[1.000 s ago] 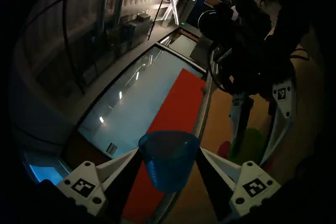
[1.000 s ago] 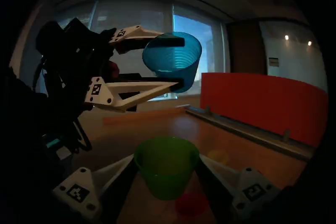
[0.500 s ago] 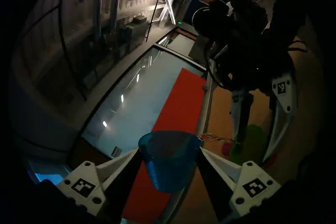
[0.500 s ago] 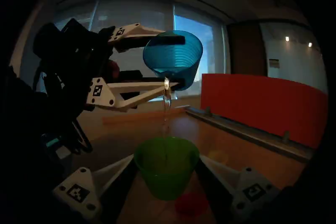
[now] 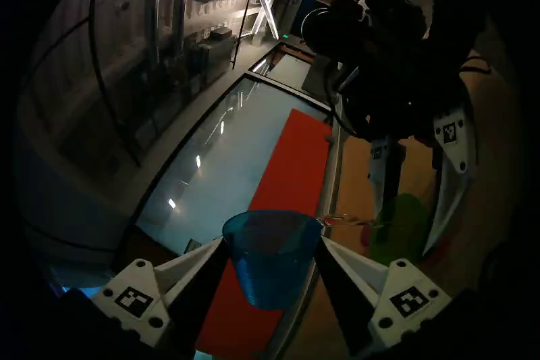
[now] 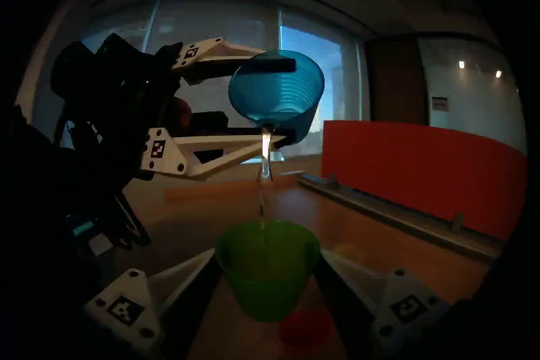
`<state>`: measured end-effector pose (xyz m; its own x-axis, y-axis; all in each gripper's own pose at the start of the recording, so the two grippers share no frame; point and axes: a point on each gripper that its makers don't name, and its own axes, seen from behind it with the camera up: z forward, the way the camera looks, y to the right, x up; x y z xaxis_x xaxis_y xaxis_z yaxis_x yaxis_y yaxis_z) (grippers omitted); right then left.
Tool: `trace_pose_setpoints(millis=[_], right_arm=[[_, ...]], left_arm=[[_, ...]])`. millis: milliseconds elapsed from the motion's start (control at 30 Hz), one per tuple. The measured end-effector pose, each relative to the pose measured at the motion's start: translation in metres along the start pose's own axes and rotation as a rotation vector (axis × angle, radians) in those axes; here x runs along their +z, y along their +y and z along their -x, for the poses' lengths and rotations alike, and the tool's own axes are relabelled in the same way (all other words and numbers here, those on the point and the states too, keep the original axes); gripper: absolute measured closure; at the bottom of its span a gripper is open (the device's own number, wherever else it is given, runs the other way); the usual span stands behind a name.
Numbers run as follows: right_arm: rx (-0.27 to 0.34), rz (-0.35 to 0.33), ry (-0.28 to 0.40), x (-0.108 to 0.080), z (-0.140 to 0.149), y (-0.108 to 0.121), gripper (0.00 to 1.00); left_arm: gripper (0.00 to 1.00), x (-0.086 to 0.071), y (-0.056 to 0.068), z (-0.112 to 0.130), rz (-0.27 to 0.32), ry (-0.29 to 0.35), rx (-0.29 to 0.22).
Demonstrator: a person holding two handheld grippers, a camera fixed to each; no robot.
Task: Pour water
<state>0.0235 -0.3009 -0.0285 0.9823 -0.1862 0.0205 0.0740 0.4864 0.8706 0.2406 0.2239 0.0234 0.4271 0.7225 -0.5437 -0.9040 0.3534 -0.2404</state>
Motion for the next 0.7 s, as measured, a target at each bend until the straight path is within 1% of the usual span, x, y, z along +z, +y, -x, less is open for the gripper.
trace_pose_setpoints(millis=[700], right_arm=[[-0.009, 0.001, 0.005, -0.003, -0.0019, -0.0018, 0.1]], left_arm=[[0.15, -0.0065, -0.0039, -0.0052, -0.016, 0.004, 0.071]])
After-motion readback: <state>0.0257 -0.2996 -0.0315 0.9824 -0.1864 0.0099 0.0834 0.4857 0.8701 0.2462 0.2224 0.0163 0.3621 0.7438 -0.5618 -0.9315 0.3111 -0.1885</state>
